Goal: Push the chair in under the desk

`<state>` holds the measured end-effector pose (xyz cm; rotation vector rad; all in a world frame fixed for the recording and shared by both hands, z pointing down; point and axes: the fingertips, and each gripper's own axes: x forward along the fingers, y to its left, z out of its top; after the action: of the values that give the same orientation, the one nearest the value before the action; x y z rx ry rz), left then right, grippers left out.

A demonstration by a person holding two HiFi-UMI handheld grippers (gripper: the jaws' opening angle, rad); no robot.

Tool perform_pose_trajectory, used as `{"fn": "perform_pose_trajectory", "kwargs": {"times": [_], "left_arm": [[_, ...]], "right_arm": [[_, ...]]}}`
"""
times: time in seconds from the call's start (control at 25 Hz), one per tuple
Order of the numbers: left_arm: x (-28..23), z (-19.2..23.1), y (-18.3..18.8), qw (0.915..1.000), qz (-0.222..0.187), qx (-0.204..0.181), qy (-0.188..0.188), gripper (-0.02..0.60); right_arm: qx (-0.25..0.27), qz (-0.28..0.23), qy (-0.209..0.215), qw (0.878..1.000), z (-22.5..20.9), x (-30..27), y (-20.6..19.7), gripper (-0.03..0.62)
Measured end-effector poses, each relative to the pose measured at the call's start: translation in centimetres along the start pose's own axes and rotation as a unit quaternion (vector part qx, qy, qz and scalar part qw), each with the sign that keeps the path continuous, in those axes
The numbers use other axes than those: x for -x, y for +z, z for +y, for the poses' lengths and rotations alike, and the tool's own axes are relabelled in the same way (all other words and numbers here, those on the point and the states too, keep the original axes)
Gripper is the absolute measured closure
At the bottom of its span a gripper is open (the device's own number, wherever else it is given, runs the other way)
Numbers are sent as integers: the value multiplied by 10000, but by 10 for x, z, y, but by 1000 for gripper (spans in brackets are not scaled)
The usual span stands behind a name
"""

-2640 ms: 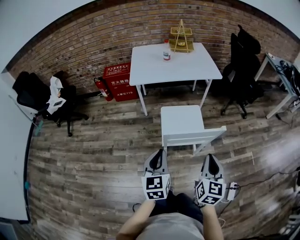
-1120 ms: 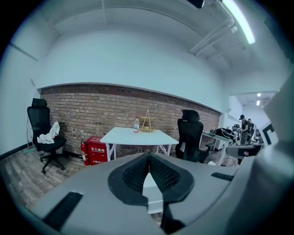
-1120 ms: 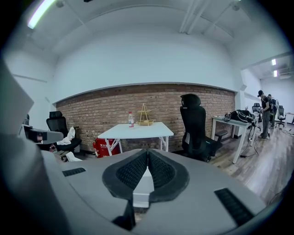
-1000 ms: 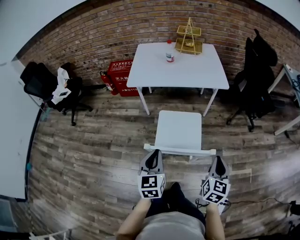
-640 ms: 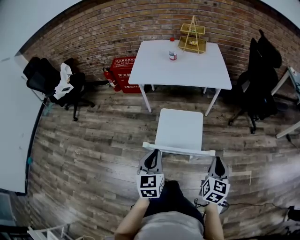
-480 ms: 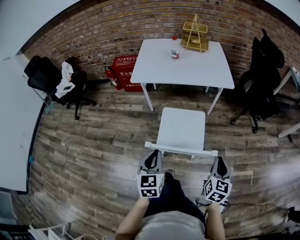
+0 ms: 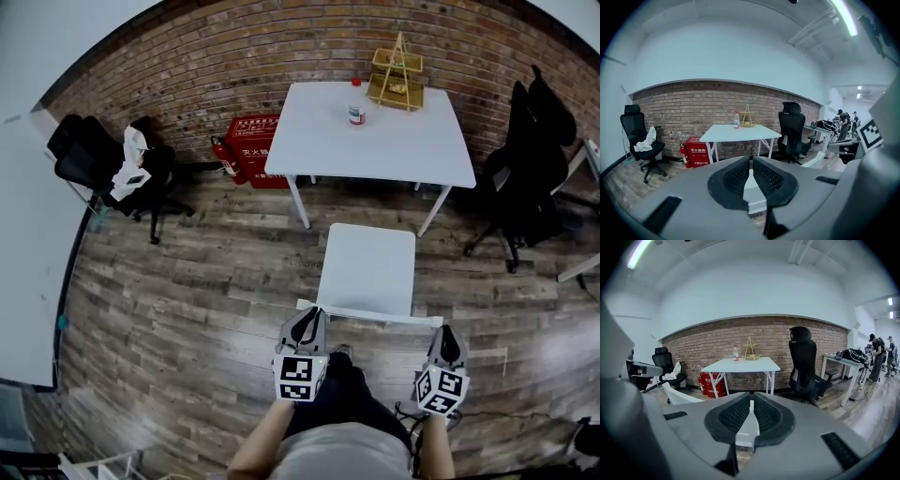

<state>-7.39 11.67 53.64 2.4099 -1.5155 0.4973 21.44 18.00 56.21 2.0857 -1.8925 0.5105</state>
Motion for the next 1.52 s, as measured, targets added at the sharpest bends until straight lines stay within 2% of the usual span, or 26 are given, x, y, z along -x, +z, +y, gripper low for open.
{"fn": "perform_pose_trajectory", "kwargs": {"times": [0.44, 0.72, 1.04, 1.24, 1.28, 1.36, 1.52], "left_arm": [[-8, 33, -6, 9995, 197, -53, -222, 561], [-9, 53, -10, 9994, 234, 10, -252, 561], [-5, 70, -17, 9989, 350, 44, -321, 560], [1, 75, -20, 9991, 354, 95, -224, 538], [3, 74, -21, 9990, 374, 91, -238, 531], [5, 71, -25, 9986, 436, 91, -289, 505], [4, 64, -37, 9970, 666, 42, -394, 466]], "right_arm": [[135, 246, -341, 9990, -11, -1, -6, 576], [-38, 236, -513, 9984, -22, 0, -7, 576], [-91, 362, -539, 9978, -21, -1, -12, 576], [-72, 354, -284, 9989, -15, 1, -11, 574], [-63, 361, -207, 9991, -14, 1, -11, 563], [-67, 415, -46, 9991, -13, 1, -12, 451], [17, 504, 235, 9985, -16, -5, -13, 428]]}}
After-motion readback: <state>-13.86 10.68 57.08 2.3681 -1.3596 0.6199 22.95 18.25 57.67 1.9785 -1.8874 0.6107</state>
